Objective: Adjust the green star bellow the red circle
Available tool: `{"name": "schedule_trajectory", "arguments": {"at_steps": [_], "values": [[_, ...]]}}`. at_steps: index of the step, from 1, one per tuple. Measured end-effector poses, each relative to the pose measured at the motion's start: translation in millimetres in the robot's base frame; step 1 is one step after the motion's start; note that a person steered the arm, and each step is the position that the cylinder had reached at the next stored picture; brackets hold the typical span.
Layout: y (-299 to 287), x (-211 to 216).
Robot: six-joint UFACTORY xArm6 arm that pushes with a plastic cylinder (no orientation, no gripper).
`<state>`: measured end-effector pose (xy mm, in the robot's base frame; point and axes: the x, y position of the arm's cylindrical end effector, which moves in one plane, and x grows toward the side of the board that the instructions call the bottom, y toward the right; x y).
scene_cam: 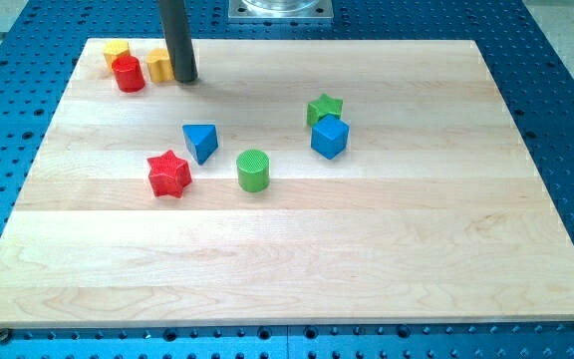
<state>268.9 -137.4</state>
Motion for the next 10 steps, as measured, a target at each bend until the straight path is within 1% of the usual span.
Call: {"name": "schedule_trajectory", "arguments": {"at_steps": [3,4,5,6,7,8,9,10], "values": [[-5,-39],[110,-38],[261,-16],[302,67],[248,92],[146,92],[70,99],[35,99]]}}
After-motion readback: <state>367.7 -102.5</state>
